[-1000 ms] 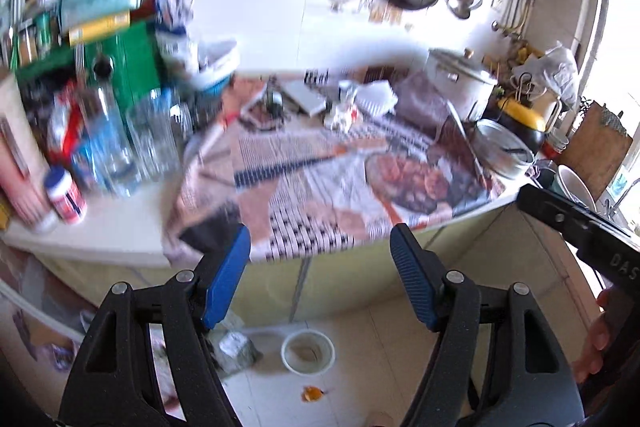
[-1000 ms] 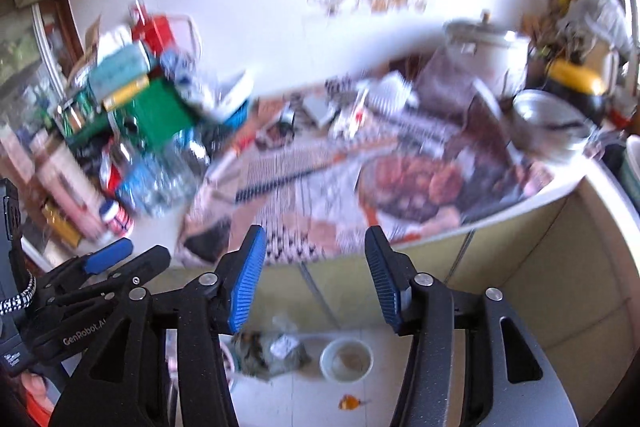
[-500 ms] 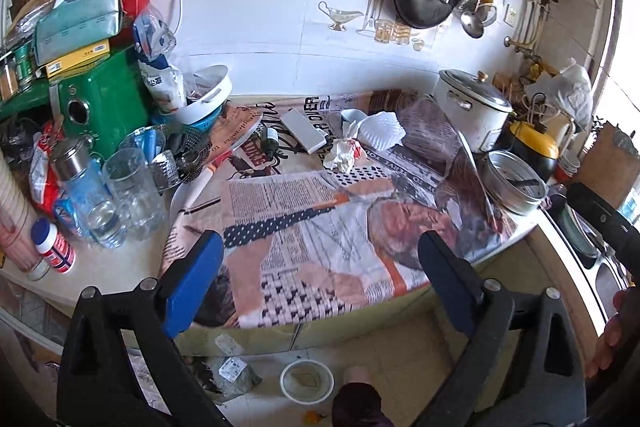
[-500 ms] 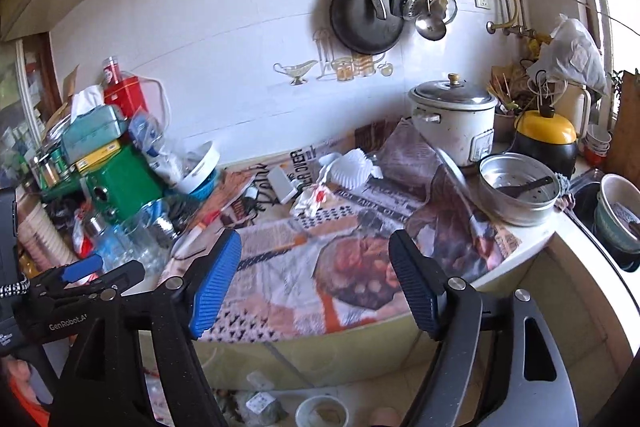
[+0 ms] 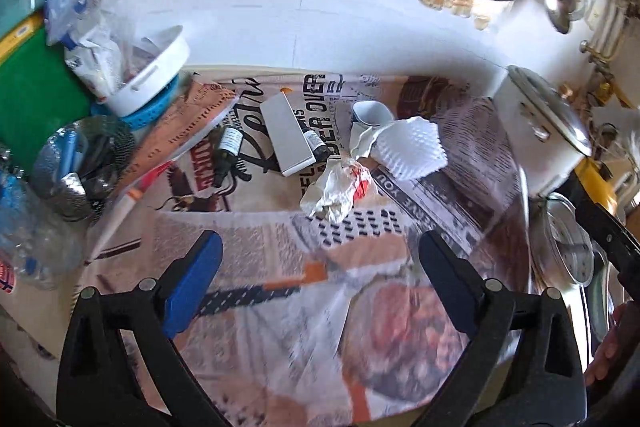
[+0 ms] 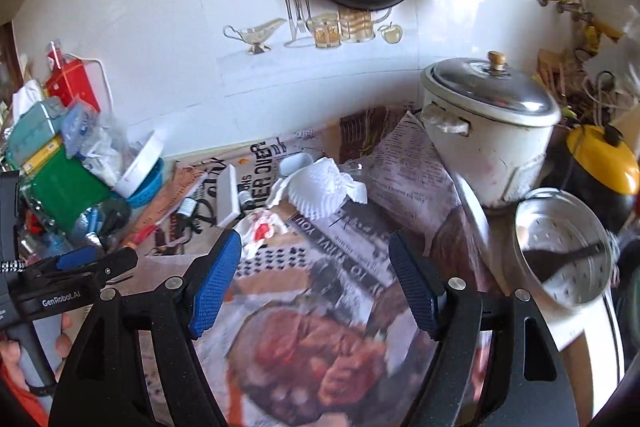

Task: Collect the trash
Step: 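Grasp the crumpled plastic bag with the left tool while the right tool grasps the foam net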

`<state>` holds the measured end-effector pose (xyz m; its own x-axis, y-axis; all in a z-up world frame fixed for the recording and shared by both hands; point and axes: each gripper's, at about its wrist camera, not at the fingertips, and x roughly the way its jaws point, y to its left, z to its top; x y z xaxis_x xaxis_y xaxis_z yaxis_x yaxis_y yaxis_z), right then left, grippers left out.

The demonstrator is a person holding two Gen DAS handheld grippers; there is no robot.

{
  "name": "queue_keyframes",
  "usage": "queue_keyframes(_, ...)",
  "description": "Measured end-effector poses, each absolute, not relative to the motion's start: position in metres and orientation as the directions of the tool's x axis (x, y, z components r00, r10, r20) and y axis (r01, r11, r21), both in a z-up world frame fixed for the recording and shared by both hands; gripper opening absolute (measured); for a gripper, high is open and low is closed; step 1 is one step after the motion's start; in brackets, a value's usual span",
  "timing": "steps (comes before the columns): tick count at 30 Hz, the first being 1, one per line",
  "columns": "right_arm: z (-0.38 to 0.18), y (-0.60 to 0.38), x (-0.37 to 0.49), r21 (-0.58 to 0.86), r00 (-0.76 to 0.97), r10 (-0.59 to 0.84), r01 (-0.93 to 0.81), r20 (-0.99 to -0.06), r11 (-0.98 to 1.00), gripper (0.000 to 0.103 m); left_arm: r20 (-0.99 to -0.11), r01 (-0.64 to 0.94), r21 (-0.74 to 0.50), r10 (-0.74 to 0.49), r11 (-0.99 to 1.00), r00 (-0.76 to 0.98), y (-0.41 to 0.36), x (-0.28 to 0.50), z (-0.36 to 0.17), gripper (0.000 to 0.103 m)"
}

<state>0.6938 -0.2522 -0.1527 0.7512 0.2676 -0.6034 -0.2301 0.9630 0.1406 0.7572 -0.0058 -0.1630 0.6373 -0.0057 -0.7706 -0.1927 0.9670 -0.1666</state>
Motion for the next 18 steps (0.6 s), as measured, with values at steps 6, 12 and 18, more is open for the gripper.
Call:
queue_keyframes(6, -0.193, -0.251, 0.787, 0.206, 0.664, 0.334, -0.266, -0.669, 0.942, 0.073, -0.826, -0.234, -0.151, 0.007, 0.96, 0.563, -0.011, 0.839, -0.219, 0.099)
queue_keyframes(12, -0.231, -0.237, 0.851, 0.27, 0.588, 0.386, -0.278, -0.711, 0.922, 0.073, -0.872, -0.26, -0.215, -0.065, 0.942, 0.484, 0.004, 0.887, -0.281, 0.096)
queue_keyframes(18, -0.265, -0.229, 0.874, 0.333, 0.515, 0.414, -0.248, -0.75, 0.91, 0.06, -0.878, -0.279, -0.254, -0.1, 0.926, 0.468, 0.003, 0.897, -0.306, 0.08)
